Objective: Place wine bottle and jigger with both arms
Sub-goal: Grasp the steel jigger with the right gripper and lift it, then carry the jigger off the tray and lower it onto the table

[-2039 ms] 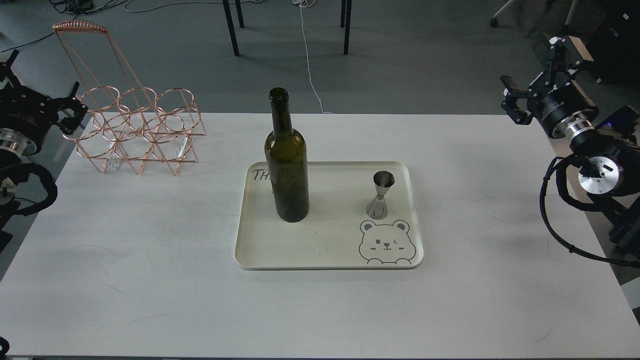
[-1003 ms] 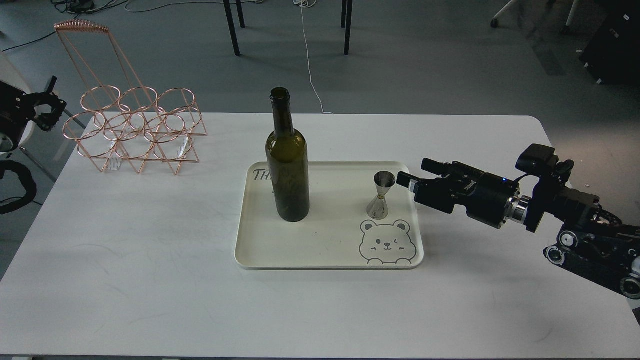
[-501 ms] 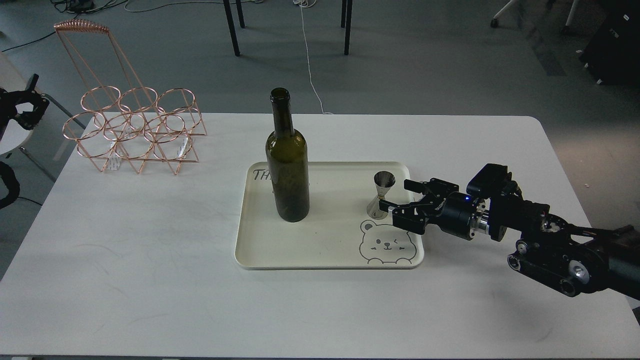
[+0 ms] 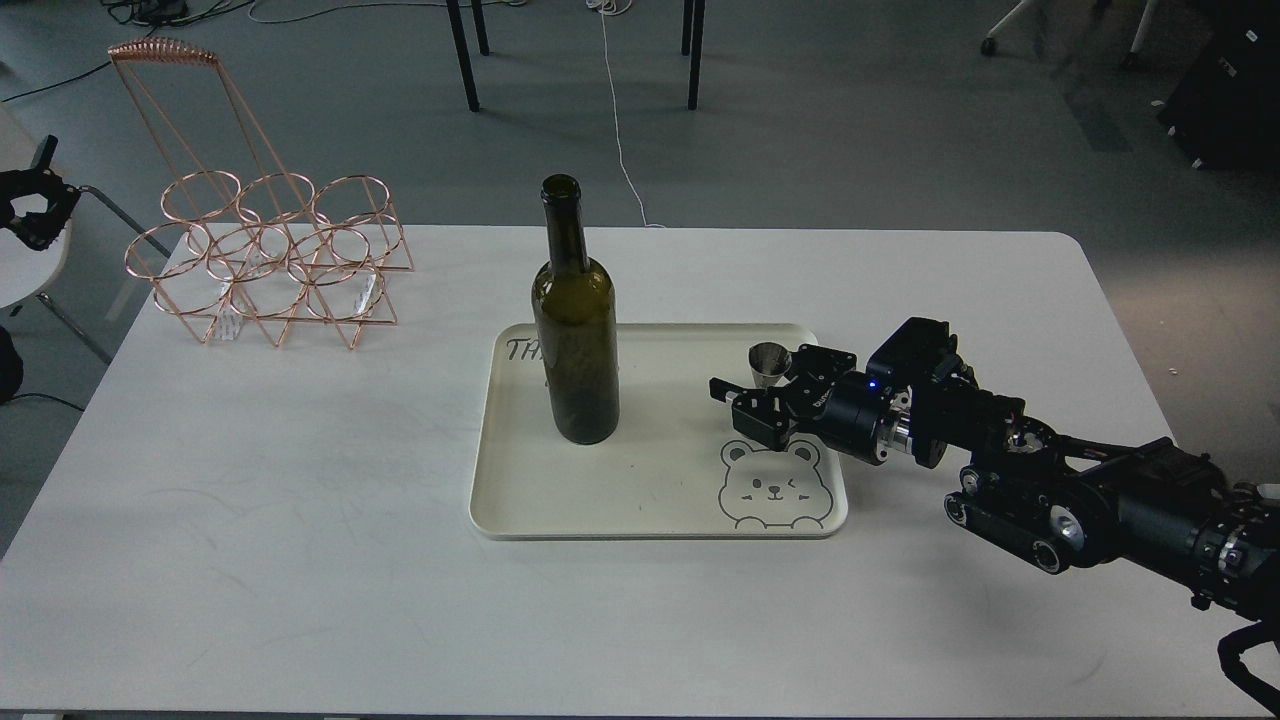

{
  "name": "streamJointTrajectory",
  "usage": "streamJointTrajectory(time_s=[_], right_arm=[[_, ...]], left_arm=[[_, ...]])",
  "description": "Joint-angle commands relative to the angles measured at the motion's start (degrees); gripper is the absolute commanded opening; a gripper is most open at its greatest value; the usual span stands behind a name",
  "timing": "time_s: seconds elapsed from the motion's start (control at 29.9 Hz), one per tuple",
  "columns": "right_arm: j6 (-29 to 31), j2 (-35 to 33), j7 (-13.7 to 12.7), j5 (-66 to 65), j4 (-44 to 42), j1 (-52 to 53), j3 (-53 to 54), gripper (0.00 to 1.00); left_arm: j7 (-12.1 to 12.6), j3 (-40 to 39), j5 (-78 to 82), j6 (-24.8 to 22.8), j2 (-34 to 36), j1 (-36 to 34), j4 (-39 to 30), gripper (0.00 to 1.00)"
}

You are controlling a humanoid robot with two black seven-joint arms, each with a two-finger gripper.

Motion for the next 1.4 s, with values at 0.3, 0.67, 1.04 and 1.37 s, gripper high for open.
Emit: streamJointTrajectory(time_s=[0.3,0.67,1.04,1.37], right_arm=[[-3.44,-0.32,0.0,0.33,-0.15,0.32,-0.28,0.08],[-7.74,-9.54,0.0,0.95,0.73,2.7,4.55,0.08],[-9.11,-15.18,0.0,8.07,-1.02,-4.68,5.09,0.09],[-9.11,-14.13,0.0,11.31,-8.49,-7.59,5.17,0.1]], left_arm=[[0.02,0.1,0.0,0.0,0.48,-0.69,-0.04,0.98],[0.11,0.19,0.0,0.0,1.18,-1.3,-0.12,0.98],[0.02,0.37,0.0,0.0,1.09,-1.3,-2.06,0.98],[0.02,0.54,0.0,0.22,1.27,-1.3,-3.11,0.98]])
